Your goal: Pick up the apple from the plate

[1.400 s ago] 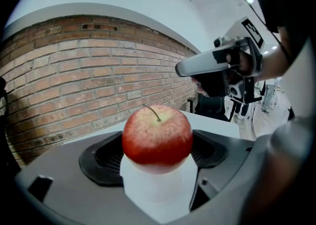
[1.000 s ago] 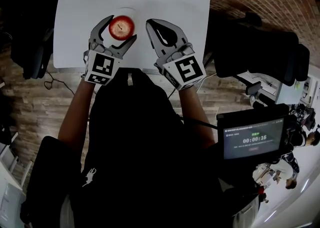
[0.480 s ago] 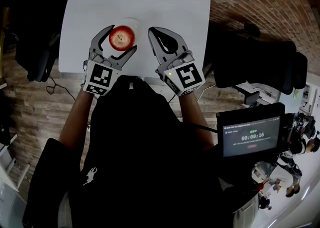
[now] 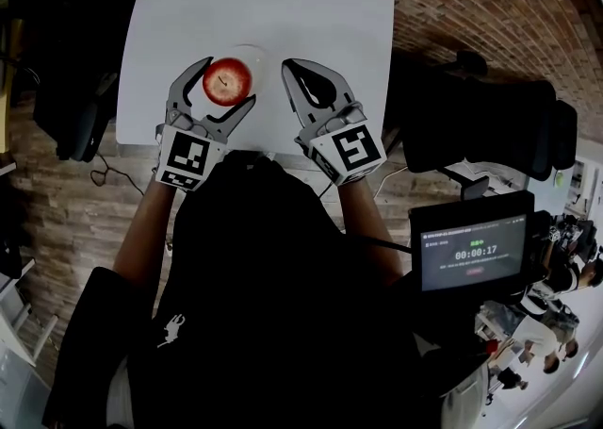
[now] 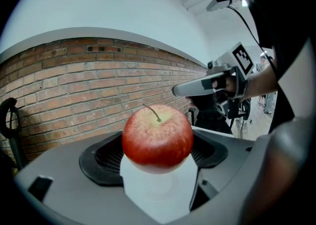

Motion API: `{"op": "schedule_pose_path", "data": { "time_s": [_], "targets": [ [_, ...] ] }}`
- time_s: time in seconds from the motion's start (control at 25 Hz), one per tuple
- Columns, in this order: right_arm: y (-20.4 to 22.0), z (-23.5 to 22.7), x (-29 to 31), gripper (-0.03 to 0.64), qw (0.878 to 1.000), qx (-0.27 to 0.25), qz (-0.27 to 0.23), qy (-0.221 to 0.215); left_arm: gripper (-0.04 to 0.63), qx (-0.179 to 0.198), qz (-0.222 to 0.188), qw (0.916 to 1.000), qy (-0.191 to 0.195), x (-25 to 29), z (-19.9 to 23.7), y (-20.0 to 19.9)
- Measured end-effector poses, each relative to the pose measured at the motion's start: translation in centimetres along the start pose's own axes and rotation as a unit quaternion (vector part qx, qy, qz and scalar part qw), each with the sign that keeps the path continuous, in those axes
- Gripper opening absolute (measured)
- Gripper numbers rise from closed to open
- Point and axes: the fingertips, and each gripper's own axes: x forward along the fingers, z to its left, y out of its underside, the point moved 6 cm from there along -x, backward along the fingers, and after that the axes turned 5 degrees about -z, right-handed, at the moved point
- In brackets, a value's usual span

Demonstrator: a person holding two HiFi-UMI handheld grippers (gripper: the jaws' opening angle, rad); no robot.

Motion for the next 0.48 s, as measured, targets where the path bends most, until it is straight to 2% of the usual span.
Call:
{"op": "schedule_pose_path", "data": {
  "time_s": [0.48],
  "targets": [
    [-0.22,-0.28,0.04,0.003,1.0,0.002,0.0,0.012,0.408,0.0,-0.003,1.0,0.006,0.36,0.28,-0.27]
  ]
}}
